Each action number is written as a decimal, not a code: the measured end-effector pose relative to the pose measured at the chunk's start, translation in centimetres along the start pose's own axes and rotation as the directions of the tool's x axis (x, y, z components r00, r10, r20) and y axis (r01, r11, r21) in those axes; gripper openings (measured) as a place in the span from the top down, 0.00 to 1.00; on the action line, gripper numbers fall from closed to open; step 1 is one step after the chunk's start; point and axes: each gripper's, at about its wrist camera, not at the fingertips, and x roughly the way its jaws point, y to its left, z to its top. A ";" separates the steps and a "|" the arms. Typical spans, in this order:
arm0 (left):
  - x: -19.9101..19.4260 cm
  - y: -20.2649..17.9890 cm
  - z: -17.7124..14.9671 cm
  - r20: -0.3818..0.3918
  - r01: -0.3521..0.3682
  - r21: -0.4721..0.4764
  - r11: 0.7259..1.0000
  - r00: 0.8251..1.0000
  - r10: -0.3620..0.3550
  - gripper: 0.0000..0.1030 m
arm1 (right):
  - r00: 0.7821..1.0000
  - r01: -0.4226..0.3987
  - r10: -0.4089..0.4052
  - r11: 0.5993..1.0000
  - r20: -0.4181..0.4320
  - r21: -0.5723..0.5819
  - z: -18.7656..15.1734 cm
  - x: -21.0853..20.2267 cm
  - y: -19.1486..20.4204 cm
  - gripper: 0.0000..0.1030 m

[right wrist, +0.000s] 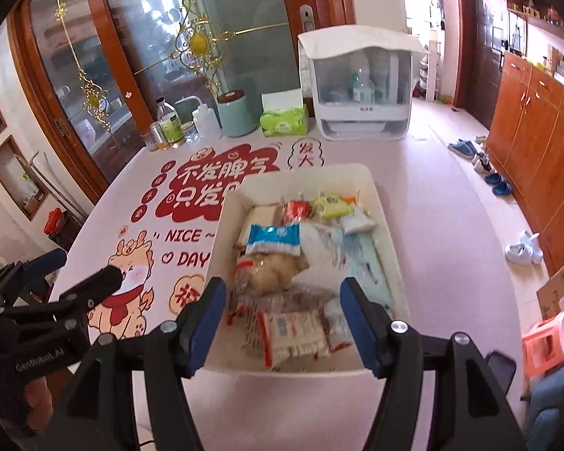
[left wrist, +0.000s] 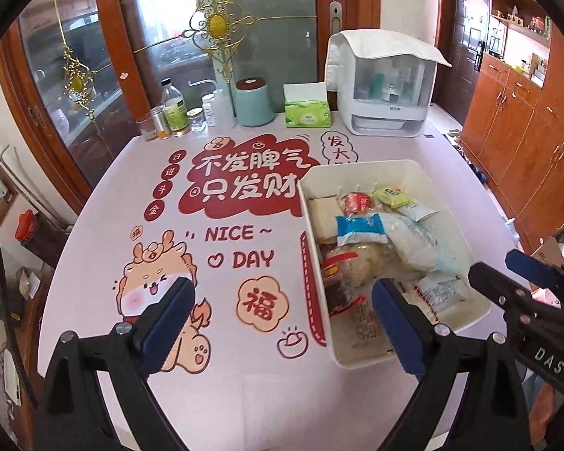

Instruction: Organize snacks

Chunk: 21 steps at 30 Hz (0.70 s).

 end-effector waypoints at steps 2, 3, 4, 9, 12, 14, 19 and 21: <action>0.0 0.2 -0.4 -0.011 0.006 -0.005 1.000 1.000 -0.006 0.07 | 1.000 0.021 -0.021 1.000 -0.001 0.000 -0.9 -0.2 0.5 0.38; 0.1 0.3 -0.6 -0.017 0.009 -0.005 1.000 1.000 -0.009 0.07 | 1.000 0.025 -0.025 1.000 -0.003 0.003 -1.3 -0.2 0.6 0.38; 0.1 0.4 -0.8 -0.021 0.011 -0.006 1.000 1.000 -0.011 0.07 | 1.000 0.027 -0.027 1.000 -0.008 0.007 -1.7 -0.2 0.8 0.38; -0.1 0.9 -1.2 -0.020 0.011 -0.010 1.000 1.000 -0.012 0.07 | 0.999 0.048 -0.048 0.999 -0.015 0.021 -2.7 -0.6 1.7 0.38; -0.2 1.3 -1.1 -0.013 0.012 -0.022 1.000 1.000 -0.013 0.07 | 0.997 0.074 -0.074 0.997 0.007 0.018 -2.5 -1.1 2.1 0.38; -0.2 1.4 -1.1 -0.012 0.014 -0.028 1.000 1.000 -0.014 0.07 | 0.996 0.084 -0.084 0.996 0.018 0.013 -2.5 -1.5 2.4 0.38; -0.1 1.5 -1.0 -0.017 0.016 -0.019 1.000 1.000 -0.016 0.07 | 0.994 0.105 -0.105 0.994 0.036 0.001 -2.5 -2.1 3.3 0.38; -0.1 1.4 -1.1 -0.016 0.015 -0.014 1.000 1.000 -0.015 0.07 | 0.994 0.107 -0.107 0.994 0.036 -0.001 -2.4 -2.1 3.5 0.38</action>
